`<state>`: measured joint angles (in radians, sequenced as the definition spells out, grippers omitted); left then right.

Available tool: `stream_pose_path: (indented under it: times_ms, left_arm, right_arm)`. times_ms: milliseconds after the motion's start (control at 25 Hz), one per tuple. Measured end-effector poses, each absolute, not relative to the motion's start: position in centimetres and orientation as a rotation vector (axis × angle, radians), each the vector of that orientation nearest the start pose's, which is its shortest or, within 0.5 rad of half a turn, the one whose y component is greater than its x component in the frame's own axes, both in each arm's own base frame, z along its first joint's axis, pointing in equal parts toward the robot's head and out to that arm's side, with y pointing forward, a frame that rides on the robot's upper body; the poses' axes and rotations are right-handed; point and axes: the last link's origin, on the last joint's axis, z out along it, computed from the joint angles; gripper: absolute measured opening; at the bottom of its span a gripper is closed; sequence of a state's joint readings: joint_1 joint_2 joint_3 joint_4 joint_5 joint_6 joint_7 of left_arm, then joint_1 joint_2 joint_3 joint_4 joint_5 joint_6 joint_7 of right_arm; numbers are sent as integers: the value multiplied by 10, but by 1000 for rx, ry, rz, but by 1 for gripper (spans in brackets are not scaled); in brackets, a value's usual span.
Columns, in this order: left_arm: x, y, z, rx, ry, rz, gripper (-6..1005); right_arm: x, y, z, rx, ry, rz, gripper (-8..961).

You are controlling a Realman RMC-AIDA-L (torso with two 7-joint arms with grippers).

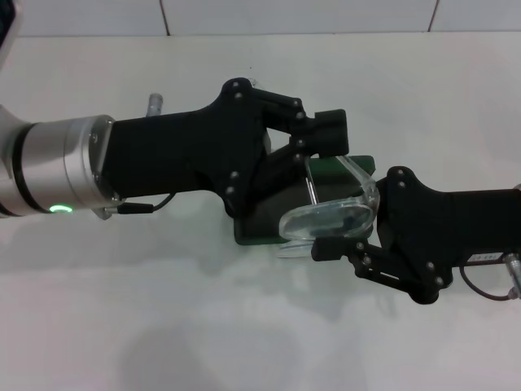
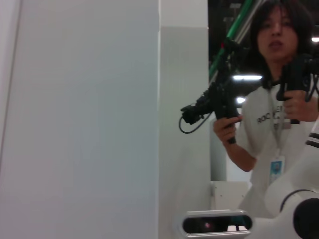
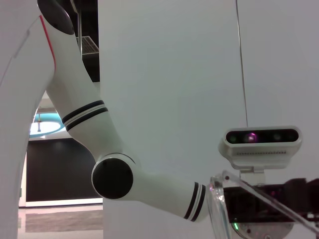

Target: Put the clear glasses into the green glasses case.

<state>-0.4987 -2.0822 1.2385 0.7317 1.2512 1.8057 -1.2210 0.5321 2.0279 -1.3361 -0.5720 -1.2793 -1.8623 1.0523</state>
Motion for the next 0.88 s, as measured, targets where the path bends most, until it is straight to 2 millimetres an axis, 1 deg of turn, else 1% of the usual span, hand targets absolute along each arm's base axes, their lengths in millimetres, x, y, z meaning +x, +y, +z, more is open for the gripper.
stream_pose_path:
  times_ms: [440,880]
  left_arm:
    - [-152,291,-4,-2869,41,-1466,75]
    - [-150,294,-3,-2884,64,-1450,74]
  right_arm:
    - [176,281,-15,-2920,-96,1418,111]
    - [177,281,-16,-2917,-104,1414,111]
